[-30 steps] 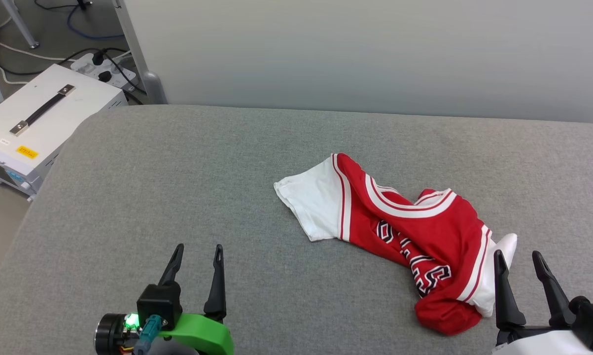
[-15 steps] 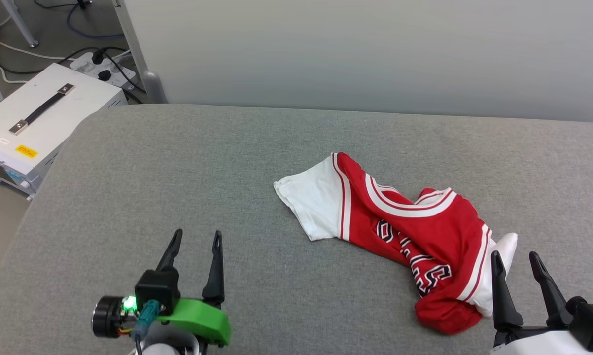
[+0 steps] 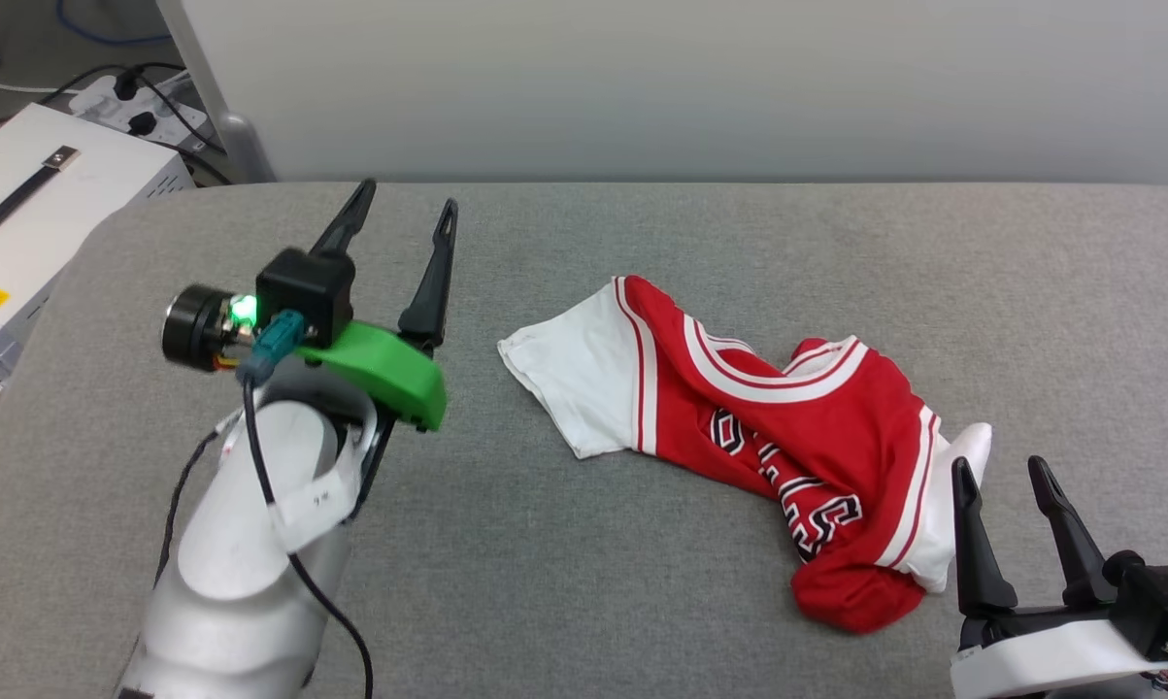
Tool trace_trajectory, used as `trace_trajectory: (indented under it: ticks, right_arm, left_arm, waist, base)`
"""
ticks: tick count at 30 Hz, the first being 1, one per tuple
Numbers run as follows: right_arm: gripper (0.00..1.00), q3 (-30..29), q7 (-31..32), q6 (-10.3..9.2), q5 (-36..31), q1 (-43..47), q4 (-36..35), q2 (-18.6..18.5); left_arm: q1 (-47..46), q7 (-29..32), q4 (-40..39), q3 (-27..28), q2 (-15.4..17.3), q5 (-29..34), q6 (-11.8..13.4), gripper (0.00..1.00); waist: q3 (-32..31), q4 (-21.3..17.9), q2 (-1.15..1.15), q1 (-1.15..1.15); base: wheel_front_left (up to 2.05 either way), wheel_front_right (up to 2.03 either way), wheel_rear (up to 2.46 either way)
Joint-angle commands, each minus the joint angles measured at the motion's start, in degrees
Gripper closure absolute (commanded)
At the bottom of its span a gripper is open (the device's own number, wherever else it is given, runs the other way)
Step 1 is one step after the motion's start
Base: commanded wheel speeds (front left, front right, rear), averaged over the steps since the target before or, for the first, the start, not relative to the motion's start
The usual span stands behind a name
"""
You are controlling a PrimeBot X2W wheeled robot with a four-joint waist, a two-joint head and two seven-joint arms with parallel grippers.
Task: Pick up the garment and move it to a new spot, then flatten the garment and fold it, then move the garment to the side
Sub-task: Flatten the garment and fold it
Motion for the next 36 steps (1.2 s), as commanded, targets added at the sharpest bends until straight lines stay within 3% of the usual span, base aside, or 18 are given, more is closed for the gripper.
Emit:
trace_trajectory:
  ticks: [1,4,11,15,21,27,36]
  right_arm:
    - [0.00,0.0,-0.3,-0.04,-0.2,-1.2,-0.5,-0.1]
    - [0.00,0.0,-0.3,-0.04,-0.3,-2.1,-0.7,-0.1]
    - [0.00,0.4,-0.3,-0.04,-0.1,-4.3,-1.2,-0.1]
    - [0.00,1.4,-0.3,-0.04,0.0,-5.8,-1.4,-0.1]
    - [0.00,1.8,-0.3,-0.04,0.3,-7.7,-2.0,-0.1]
    - [0.00,2.1,-0.3,-0.04,0.7,-9.4,-2.2,-0.1]
    - [0.00,3.8,-0.3,-0.04,1.3,-11.2,-2.1,-0.1]
  left_arm:
    - [-3.0,1.0,0.8,-1.9,0.9,-1.9,-0.2,0.00]
    - [-9.4,5.6,3.5,-8.0,3.7,-7.4,-0.2,0.00]
    - [-21.6,23.1,9.0,-21.8,9.2,-20.7,-0.2,0.00]
    - [-26.8,34.6,11.0,-29.5,11.7,-27.7,-0.2,0.00]
    - [-32.0,47.2,13.1,-38.7,13.6,-36.3,-0.2,0.00]
    - [-35.3,54.5,16.0,-44.9,15.3,-42.0,-0.2,0.00]
    - [-35.9,57.4,20.7,-54.5,15.6,-44.3,-0.2,0.00]
  waist:
    - [2.0,-1.8,0.21,0.00]
    - [3.6,-2.9,0.21,0.00]
    - [7.6,-5.3,0.21,0.00]
    - [9.6,-6.9,0.21,0.00]
    - [12.9,-8.8,0.21,0.00]
    - [16.3,-10.3,0.21,0.00]
    - [19.0,-11.0,0.21,0.00]
  base:
    - [0.00,0.00,0.00]
    - [0.00,0.00,0.00]
    - [0.00,0.00,0.00]
    - [0.00,0.00,0.00]
    - [0.00,0.00,0.00]
    - [0.00,0.00,0.00]
    - [0.00,0.00,0.00]
